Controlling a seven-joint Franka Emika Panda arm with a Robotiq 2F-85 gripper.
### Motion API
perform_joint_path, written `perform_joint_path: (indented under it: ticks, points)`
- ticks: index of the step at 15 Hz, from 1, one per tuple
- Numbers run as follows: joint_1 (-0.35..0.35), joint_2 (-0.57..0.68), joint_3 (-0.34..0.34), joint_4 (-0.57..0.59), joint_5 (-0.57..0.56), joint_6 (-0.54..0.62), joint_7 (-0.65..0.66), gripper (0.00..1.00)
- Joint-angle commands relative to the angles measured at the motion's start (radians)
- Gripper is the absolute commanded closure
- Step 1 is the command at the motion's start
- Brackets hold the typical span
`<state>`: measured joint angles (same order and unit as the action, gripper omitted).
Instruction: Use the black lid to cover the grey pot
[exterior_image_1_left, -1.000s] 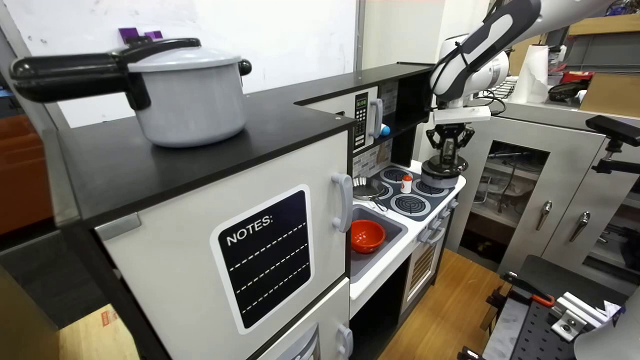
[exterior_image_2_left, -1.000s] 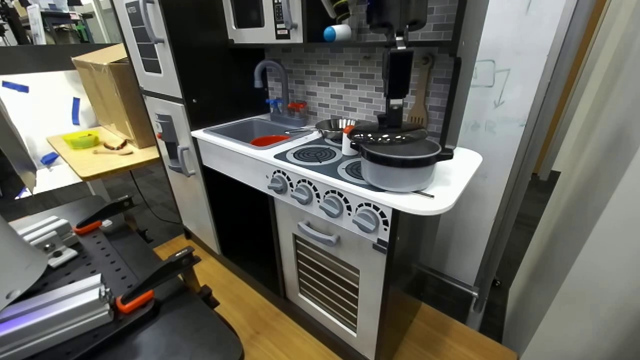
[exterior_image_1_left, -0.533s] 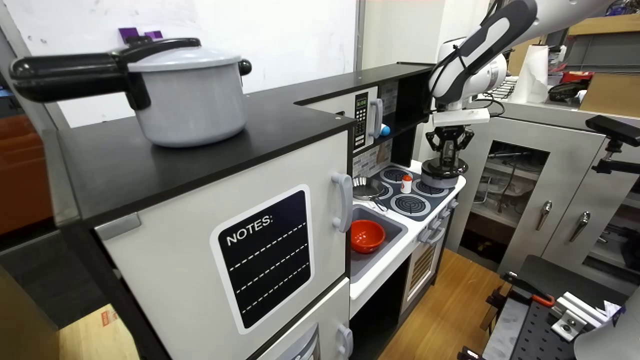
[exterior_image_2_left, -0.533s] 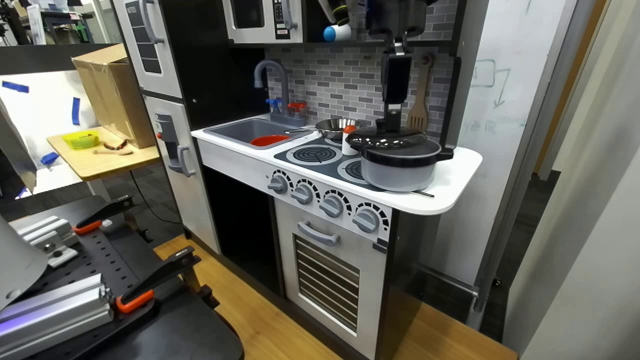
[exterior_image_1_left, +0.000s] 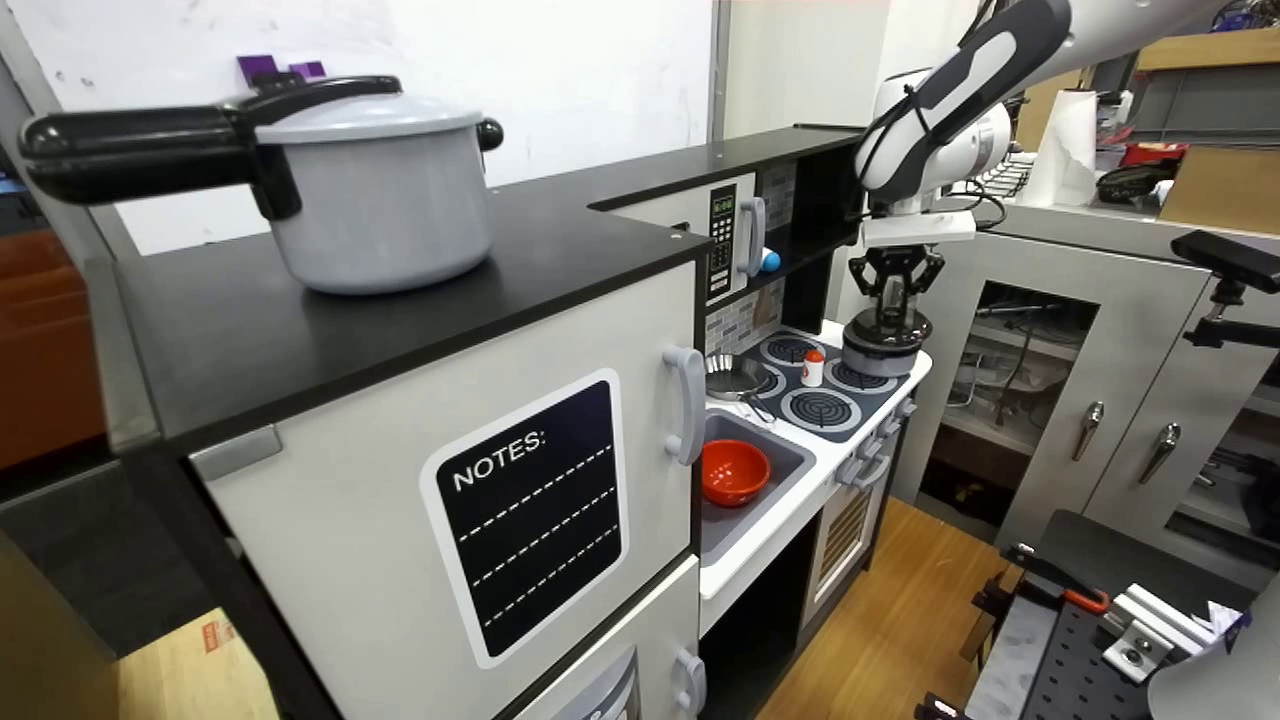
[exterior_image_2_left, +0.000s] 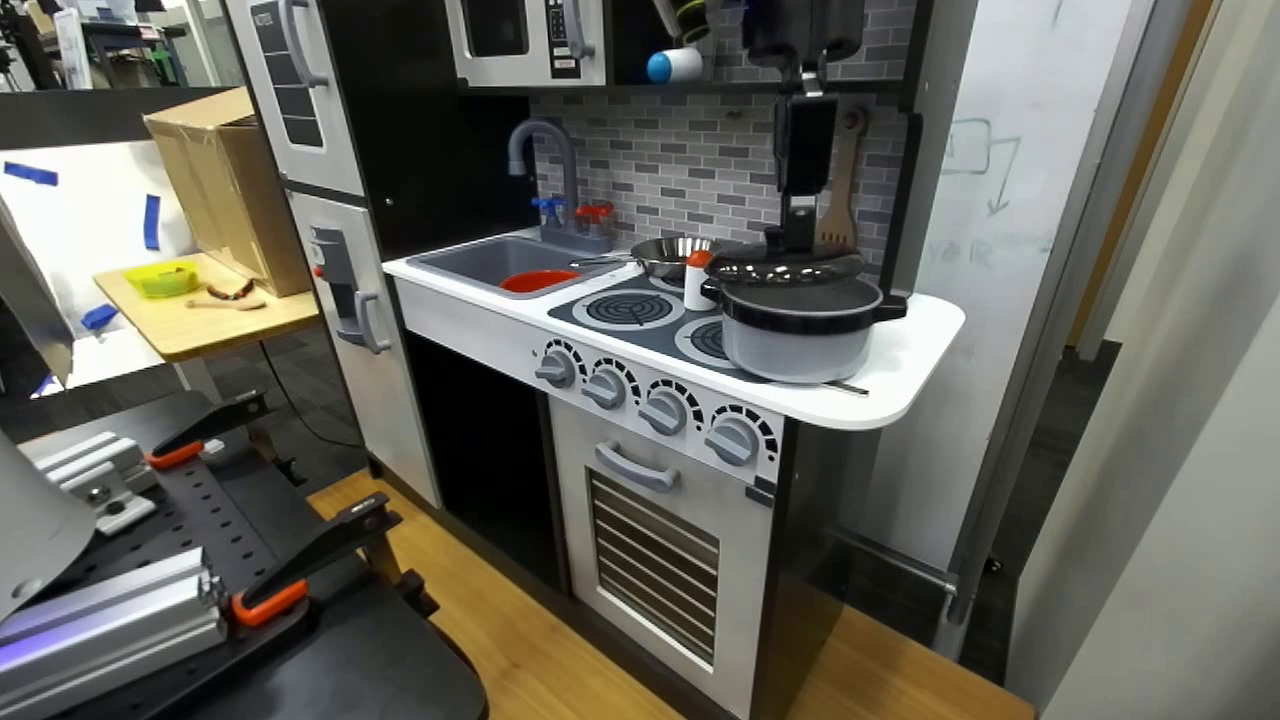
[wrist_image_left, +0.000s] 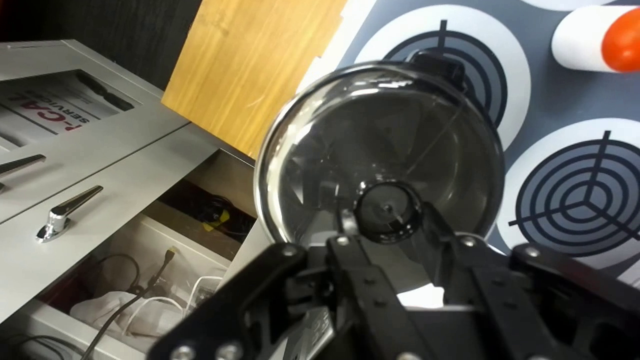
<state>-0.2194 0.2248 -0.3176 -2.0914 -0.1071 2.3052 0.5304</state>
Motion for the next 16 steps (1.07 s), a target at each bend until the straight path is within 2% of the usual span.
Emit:
perform_joint_path:
  ticks: [1,12,13,14,15,16]
  points:
    - [-0.007,0.027,0.004,0.044,0.025,-0.021,-0.027,0.92]
    - [-0.010,0.105,0.004,0.103,0.068,-0.021,-0.048,0.92]
    - [-0.012,0.106,0.003,0.105,0.069,-0.023,-0.048,0.85]
    - [-0.012,0.106,0.000,0.105,0.069,-0.026,-0.047,0.45]
    - [0.001,0.094,-0.006,0.084,0.047,-0.003,-0.021,0.40]
    - [0.001,0.095,-0.007,0.084,0.047,-0.003,-0.021,0.59]
